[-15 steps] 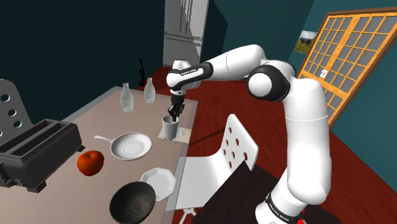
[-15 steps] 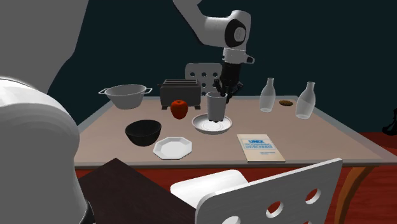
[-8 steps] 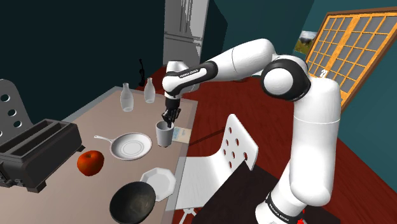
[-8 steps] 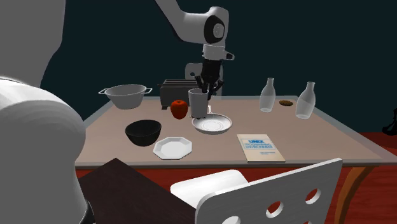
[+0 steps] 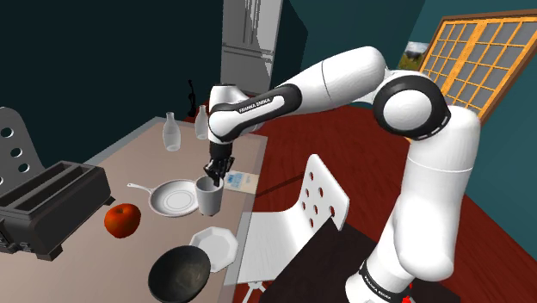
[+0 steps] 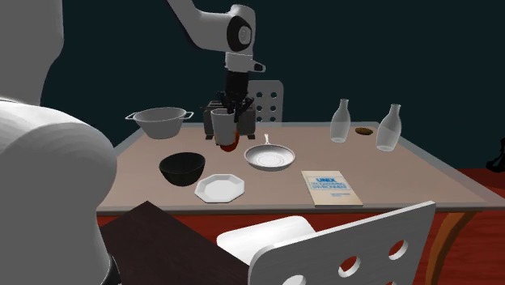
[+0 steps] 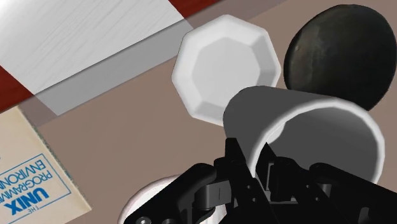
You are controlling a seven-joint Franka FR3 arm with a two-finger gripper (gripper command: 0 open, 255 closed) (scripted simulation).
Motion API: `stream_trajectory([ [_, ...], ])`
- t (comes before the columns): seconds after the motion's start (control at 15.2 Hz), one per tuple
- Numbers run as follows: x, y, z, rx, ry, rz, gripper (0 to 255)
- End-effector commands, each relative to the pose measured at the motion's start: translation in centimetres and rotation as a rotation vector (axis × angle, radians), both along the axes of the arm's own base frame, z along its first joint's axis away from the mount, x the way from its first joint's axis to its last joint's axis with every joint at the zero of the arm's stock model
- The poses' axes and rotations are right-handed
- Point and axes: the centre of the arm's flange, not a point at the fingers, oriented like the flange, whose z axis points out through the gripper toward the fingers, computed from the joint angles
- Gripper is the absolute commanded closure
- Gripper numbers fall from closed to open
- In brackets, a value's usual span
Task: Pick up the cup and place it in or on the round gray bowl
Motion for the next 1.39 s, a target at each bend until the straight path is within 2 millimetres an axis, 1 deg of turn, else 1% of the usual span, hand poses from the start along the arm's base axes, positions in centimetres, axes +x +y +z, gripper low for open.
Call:
stream_trajectory([
  [0.0,-1.2,2.3,0.6,0.000,0.000,-0.001,255],
  [0.73,-7.8,15.1,2.5,0.000,0.000,-0.001,255],
  [0.79,-8.7,16.8,2.7,0.000,0.000,-0.001,255],
  [1.32,-8.7,16.8,-1.5,0.000,0.000,-0.001,255],
])
